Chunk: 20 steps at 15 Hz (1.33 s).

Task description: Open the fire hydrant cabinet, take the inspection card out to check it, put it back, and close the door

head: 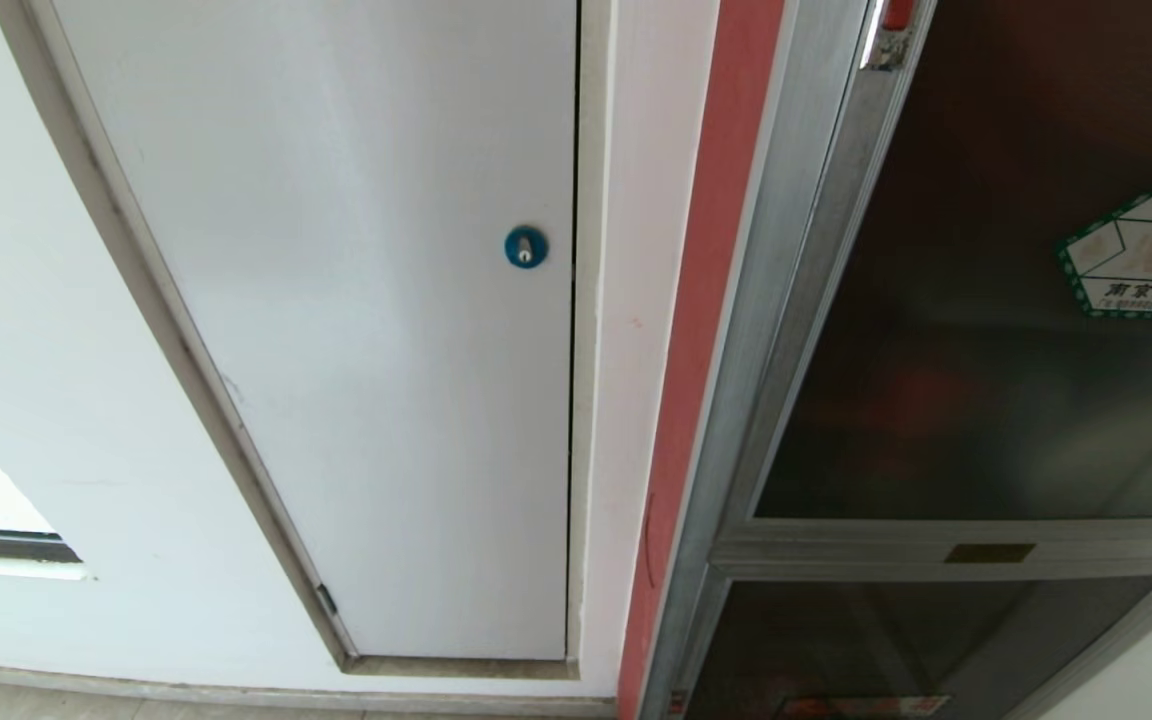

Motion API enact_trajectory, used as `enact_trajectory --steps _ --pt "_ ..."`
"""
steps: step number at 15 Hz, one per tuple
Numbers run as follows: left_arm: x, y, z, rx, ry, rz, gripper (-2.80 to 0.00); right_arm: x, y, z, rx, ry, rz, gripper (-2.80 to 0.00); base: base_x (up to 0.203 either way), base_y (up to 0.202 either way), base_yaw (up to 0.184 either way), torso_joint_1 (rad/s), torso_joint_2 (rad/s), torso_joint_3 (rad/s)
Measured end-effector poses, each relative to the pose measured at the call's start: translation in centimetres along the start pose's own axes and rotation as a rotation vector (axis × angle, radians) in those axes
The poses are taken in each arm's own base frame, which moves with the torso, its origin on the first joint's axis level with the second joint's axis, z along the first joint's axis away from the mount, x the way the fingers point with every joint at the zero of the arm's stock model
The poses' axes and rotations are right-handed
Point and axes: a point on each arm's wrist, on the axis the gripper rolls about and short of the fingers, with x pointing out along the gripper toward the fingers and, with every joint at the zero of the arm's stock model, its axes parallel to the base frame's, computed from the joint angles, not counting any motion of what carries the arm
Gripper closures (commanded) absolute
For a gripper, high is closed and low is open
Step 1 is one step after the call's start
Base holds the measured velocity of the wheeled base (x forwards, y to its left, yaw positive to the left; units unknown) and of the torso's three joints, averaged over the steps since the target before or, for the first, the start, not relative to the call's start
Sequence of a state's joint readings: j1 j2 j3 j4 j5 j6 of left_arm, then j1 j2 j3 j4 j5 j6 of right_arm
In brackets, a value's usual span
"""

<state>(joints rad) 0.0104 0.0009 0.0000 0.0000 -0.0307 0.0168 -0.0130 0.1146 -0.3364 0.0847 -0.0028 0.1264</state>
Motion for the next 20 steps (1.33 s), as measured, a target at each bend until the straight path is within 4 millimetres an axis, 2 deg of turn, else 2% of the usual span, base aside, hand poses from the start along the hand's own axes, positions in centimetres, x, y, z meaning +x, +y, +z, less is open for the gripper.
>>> enact_trajectory --steps 4,10,20 --pt "0.0 0.0 0.0 0.0 0.0 0.0 0.0 -0.2 -0.5 -3.2 -0.088 0.0 -0.051 0.0 0.0 0.0 0.0 0.0 0.0 0.0" --pt "0.0 0.0 0.0 0.0 0.0 0.0 0.0 0.8 -1.0 -6.5 -0.129 -0.031 -0.065 0.0 0.0 0.0 0.0 0.0 0.0 0.0" --pt "0.0 0.0 0.0 0.0 0.0 0.0 0.0 0.8 -1.2 -8.5 -0.106 0.124 -0.056 0.0 0.0 0.0 0.0 0.0 0.0 0.0"
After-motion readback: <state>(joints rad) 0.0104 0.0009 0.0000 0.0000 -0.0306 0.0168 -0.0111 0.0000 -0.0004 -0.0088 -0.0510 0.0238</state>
